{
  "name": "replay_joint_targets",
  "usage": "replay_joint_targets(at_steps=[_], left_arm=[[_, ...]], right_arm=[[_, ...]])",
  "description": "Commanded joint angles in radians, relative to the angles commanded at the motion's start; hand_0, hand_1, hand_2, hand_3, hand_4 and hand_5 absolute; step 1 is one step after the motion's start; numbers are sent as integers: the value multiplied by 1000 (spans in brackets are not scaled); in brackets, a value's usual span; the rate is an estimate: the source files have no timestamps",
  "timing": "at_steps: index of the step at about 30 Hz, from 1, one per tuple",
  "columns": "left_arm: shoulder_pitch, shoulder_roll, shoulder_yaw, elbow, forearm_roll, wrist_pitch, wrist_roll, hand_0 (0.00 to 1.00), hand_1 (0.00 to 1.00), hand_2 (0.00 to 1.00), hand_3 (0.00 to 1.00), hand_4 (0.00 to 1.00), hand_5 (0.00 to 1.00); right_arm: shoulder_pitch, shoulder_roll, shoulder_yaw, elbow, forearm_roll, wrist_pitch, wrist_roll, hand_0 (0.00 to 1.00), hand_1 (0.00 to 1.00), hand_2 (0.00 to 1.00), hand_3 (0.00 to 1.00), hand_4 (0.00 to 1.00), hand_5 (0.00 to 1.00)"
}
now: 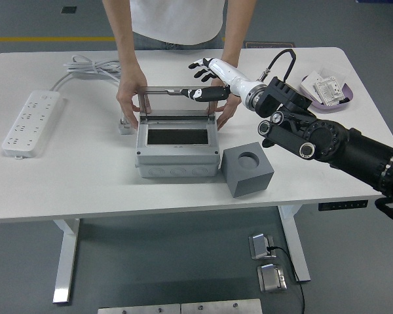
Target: Fetch the battery,place it into the box,close the lid of the box
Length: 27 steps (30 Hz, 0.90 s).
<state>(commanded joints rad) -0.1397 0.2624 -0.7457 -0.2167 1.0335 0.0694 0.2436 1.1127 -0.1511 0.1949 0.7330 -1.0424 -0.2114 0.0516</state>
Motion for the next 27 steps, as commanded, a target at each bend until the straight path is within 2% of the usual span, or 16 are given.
replay_joint_targets(at_steps=[6, 27], left_arm=[[-1, 0, 7, 1, -13, 2, -3, 642, 657, 557, 528, 361, 2], [4, 4, 43, 3, -70, 9, -15, 641, 657, 557, 529, 363, 2]], right_arm=[[-5, -9, -6, 20, -7, -5, -4, 868, 768, 819, 893, 912, 698], [-31, -79, -9, 183, -72, -22, -28, 866, 752, 806, 893, 899, 706]])
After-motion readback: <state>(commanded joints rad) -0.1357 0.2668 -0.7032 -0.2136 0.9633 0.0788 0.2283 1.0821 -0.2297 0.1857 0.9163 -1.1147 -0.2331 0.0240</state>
